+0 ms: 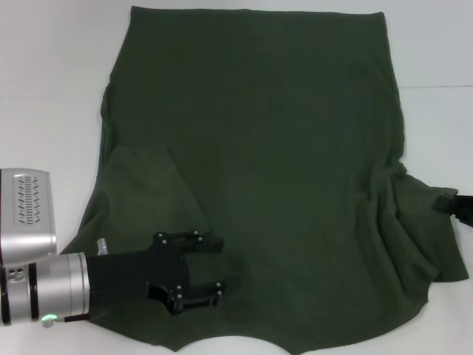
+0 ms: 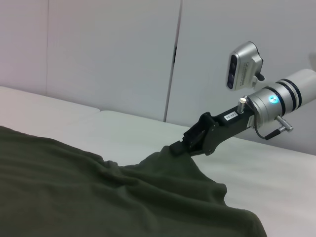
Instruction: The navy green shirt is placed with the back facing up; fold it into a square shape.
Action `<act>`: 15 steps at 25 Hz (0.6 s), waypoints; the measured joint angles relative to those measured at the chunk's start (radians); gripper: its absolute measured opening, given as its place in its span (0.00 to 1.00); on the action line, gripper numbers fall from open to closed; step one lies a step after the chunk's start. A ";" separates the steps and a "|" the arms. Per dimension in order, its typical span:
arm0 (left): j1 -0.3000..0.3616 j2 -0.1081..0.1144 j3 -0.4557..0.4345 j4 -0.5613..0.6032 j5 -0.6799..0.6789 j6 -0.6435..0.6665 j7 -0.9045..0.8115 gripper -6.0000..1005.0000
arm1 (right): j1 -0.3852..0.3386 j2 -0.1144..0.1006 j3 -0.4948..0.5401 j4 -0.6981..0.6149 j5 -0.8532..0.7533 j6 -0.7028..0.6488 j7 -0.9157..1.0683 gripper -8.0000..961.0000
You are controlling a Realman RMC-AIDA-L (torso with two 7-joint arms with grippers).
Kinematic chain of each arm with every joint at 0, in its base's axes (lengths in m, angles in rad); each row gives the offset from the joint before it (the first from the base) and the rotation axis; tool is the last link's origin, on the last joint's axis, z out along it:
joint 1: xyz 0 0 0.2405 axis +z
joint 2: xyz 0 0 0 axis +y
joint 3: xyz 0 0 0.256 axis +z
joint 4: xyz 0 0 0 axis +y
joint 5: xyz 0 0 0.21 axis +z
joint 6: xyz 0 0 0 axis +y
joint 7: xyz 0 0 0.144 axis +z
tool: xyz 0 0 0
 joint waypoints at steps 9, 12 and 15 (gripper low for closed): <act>0.003 -0.001 0.000 -0.001 -0.002 0.000 -0.004 0.67 | -0.010 -0.016 0.061 0.000 -0.002 0.019 -0.023 0.04; 0.005 -0.002 0.000 -0.002 -0.006 0.001 -0.007 0.67 | -0.010 -0.030 0.062 -0.001 -0.005 0.019 -0.023 0.02; 0.005 -0.003 0.000 -0.002 -0.007 0.001 -0.017 0.66 | -0.005 -0.042 0.062 -0.003 -0.006 0.020 -0.023 0.02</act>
